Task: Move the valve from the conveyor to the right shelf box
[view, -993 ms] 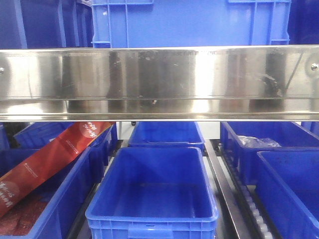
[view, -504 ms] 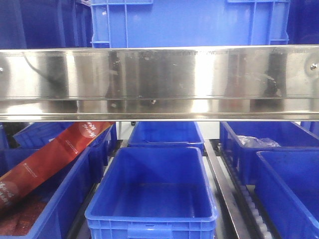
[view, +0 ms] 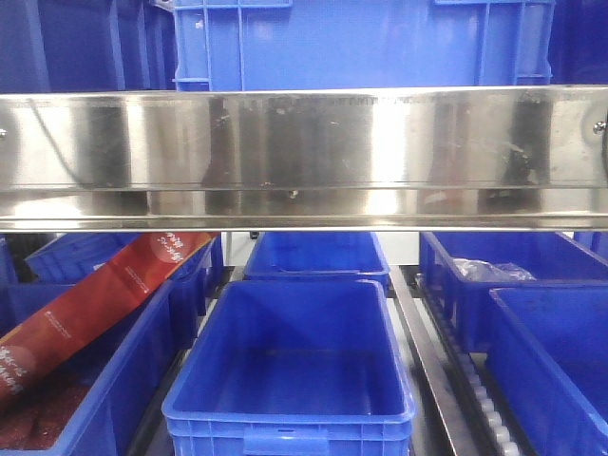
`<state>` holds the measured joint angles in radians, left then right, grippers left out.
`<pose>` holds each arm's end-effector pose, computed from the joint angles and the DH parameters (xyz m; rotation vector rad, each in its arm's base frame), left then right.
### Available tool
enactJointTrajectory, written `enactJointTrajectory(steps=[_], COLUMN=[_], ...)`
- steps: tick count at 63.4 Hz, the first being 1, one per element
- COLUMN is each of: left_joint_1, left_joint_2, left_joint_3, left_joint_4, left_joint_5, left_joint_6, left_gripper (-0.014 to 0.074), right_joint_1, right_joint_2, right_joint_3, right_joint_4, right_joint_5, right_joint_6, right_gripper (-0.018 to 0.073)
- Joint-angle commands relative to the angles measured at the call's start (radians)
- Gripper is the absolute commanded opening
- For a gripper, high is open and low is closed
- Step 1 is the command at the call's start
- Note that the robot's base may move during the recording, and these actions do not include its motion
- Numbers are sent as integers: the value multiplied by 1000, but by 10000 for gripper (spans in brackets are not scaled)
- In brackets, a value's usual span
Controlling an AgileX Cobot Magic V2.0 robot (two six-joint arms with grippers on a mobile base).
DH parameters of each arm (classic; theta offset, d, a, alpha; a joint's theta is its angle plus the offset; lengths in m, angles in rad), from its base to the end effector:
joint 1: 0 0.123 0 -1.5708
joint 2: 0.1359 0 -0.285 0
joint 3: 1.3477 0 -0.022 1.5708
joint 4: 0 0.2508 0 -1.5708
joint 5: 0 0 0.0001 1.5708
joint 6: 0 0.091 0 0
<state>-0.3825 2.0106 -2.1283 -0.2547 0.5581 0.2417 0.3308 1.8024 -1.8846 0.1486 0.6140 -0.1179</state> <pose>0.4420 -0.1909 0.4046 0.4774 1.8633 -0.3690 0.4022 0.1463 0.4143 -0.3829 1.9846 0.2988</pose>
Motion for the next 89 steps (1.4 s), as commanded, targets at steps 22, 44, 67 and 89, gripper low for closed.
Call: enactJointTrajectory(steps=[22, 44, 67, 89], left_joint_1=[-2, -2, 0, 5], left_joint_2=[52, 51, -75, -316], left_joint_3=[-18, -18, -21, -21], left_joint_4=[-40, -40, -36, 63], left_joint_5=[4, 61, 117, 290], left_joint_6=[2, -9, -9, -9], left_gripper=[14, 608, 599, 72], right_joint_1=[2, 2, -2, -2], right_joint_2=[31, 28, -107, -305], right_joint_3=[-20, -20, -20, -15], right_joint_4=[4, 4, 4, 4], right_joint_5=[-3, 82, 94, 134], right_joint_6=[-2, -2, -2, 0], right_gripper=[107, 572, 374, -165])
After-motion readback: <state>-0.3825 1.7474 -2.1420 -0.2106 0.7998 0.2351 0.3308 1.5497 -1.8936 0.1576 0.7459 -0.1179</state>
